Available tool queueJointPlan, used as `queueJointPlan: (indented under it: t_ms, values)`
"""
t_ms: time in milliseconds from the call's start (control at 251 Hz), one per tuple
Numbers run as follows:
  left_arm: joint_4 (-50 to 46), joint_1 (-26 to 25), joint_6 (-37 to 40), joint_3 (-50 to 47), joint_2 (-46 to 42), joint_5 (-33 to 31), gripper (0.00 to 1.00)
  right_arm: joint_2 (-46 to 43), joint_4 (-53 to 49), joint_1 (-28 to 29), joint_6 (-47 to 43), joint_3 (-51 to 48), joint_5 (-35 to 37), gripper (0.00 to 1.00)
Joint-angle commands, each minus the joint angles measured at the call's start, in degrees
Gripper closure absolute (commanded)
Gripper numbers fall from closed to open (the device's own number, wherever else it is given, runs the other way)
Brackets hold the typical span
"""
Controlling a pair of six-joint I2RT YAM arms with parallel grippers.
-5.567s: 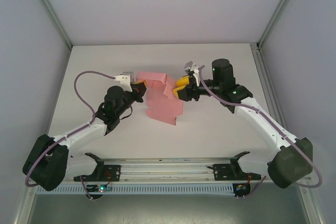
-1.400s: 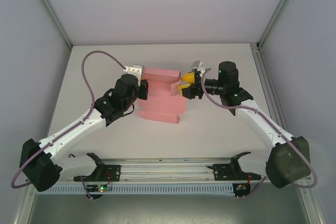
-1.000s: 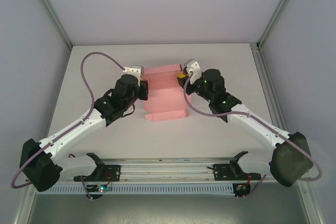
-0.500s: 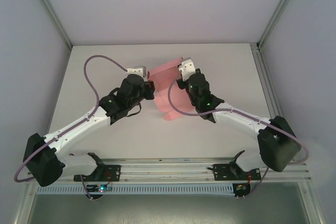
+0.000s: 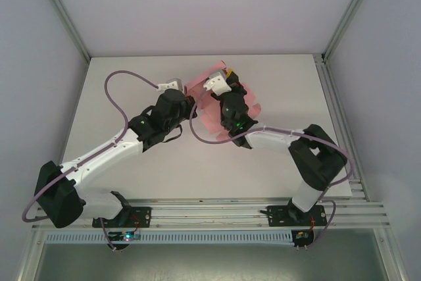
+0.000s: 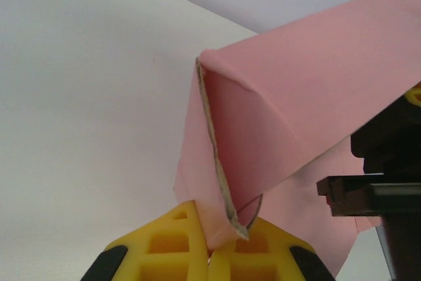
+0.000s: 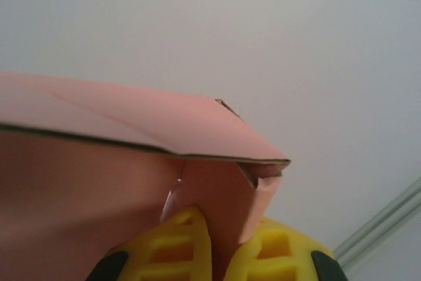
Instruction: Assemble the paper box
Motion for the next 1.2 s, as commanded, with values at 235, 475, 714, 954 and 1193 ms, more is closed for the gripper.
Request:
queueJointPlan:
  t_ms: [235,475,714,954,1193]
  values:
    - [-4.2,-1.0,-3.7,2.3,-0.4,-5.6,1.00,-1.6,-16.1,-2.7,0.9,0.6,7.2,0.97]
    - [-7.6,-0.8,-2.5,3.7,2.7,-15.6,1.00,-20.3,-38.3,-2.7,24.6,-4.7,-32.4,0.79]
    - [-4.0,-0.5,-0.8,2.7,3.0,-16.2,1.00,-29.6,-44.4,-3.6,29.7,-6.7,-44.0,0.47]
    - [3.3,-0.5,11.1,-1.5,-0.4,-13.3,1.00,-38.6,-40.1,-10.8,42.0,-11.8,-39.2,0.22]
    - [10.9,-0.1,25.5,-8.2,-6.5,-3.2,1.00,-46.8,-43.4,-25.8,55.4,-14.7,-43.5,0.17]
